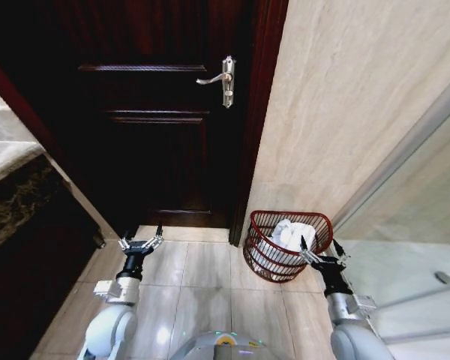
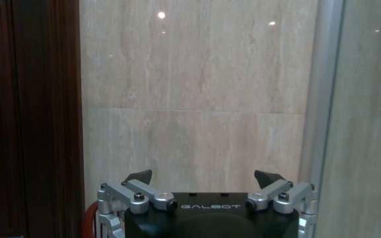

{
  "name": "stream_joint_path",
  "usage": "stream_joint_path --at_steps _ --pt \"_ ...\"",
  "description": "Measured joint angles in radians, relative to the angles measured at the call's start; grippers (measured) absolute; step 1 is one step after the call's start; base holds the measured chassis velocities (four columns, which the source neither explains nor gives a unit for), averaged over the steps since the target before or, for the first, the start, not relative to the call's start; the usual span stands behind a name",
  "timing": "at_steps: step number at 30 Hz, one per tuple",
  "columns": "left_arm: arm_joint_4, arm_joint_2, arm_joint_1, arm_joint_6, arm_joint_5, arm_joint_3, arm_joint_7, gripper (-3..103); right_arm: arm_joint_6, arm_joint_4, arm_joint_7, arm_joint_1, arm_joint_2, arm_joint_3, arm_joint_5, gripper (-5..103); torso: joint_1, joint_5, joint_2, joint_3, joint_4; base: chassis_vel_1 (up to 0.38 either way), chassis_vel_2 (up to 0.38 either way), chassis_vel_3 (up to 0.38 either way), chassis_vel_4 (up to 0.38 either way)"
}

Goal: Discard the used towel into the hamper.

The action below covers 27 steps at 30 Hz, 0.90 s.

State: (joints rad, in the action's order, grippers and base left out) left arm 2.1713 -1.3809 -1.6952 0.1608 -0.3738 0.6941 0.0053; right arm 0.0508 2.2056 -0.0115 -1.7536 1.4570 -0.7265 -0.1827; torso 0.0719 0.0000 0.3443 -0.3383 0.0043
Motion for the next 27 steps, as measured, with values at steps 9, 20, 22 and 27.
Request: stream_joint_path --at_steps 9,20,22,27 --pt "0.001 -0.001 -0.003 0.005 0.004 -0.001 0.001 100 0.023 0.003 -0.001 -0.024 -0.004 -0.004 -0.003 100 0.0 0.0 0.0 0.0 0.0 0.088 -0.073 -0.078 0.094" --pt "0.0 -0.003 -0.011 0.02 0.005 0.001 0.013 100 0.032 0.006 -0.001 -0.03 -0.001 0.0 -0.002 100 0.0 -0.0001 0.0 0.0 0.0001 0.078 -0.067 -0.074 0.068" --pt "-0.001 -0.004 -0.011 0.021 0.005 0.001 0.013 100 0.034 0.006 -0.001 -0.032 -0.001 0.0 -0.002 100 0.0 0.0 0.0 0.0 0.0 0.101 -0.075 -0.096 0.092" --pt "-0.003 -0.006 -0.011 0.022 0.005 0.0 0.015 100 0.037 0.005 -0.001 -0.034 -0.001 -0.002 -0.002 100 0.0 -0.0001 0.0 0.0 0.0001 0.072 -0.096 -0.084 0.087"
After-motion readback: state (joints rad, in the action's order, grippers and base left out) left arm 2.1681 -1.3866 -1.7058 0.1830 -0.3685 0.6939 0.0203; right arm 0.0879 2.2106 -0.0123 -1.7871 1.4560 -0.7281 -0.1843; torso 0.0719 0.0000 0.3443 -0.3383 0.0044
